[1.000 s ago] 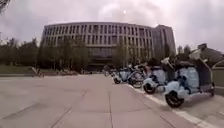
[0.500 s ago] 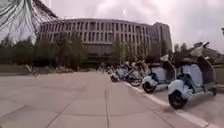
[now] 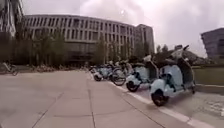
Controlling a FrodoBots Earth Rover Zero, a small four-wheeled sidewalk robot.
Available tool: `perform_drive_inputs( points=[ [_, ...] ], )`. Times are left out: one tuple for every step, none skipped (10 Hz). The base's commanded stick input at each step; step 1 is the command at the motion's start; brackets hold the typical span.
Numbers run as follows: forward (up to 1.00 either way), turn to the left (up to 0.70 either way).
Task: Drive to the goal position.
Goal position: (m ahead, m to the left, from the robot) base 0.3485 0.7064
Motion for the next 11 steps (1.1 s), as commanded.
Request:
perform_drive_inputs(
  points=[
    [0.00, -1.00],
    [0.00, -1.00],
    [0.00, -1.00],
    [0.00, -1.00],
    [0.00, -1.00],
    [0.00, -1.00],
    [0.00, -1.00],
    [0.00, -1.00],
    [0.00, -1.00],
    [0.00, -1.00],
    [0.00, -1.00]
  ],
)
